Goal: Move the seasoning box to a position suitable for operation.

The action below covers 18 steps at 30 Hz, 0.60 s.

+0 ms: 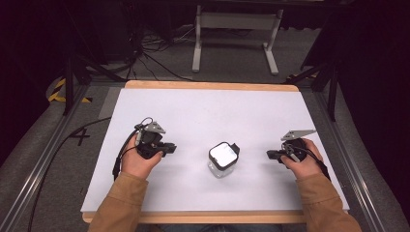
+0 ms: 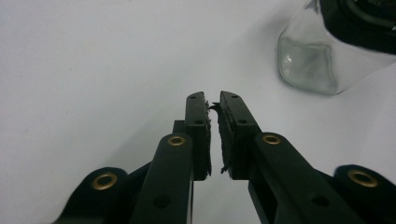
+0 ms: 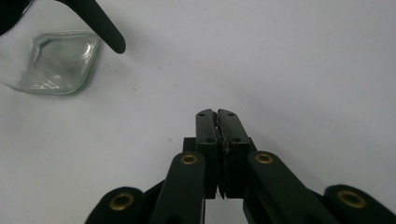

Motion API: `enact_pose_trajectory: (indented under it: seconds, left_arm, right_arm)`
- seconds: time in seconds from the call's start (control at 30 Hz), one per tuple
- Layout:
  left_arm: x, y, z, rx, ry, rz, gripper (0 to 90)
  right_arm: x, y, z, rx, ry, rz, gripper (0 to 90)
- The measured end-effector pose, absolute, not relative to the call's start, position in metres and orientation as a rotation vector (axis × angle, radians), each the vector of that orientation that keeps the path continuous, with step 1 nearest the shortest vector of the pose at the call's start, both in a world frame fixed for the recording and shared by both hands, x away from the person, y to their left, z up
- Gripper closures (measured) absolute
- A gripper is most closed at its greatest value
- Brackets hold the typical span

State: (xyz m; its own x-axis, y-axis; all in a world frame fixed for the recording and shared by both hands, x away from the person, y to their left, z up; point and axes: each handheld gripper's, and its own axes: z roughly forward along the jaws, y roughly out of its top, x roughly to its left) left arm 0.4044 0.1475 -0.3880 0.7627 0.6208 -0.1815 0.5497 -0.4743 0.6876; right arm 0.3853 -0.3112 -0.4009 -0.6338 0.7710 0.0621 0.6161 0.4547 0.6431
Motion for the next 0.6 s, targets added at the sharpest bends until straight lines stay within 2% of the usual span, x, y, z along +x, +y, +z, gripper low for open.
enact_pose_trajectory:
  seconds: [0.33,0.6]
  left_arm:
    - [0.409,0.142,-0.382,2.191,0.827,0.121,84.9]
    - [0.409,0.113,-0.38,2.227,0.743,0.118,87.2]
  right_arm:
    - [0.376,-0.322,-0.397,1.222,2.438,0.976,87.6]
    - [0.37,-0.322,-0.4,1.216,2.437,0.974,87.5]
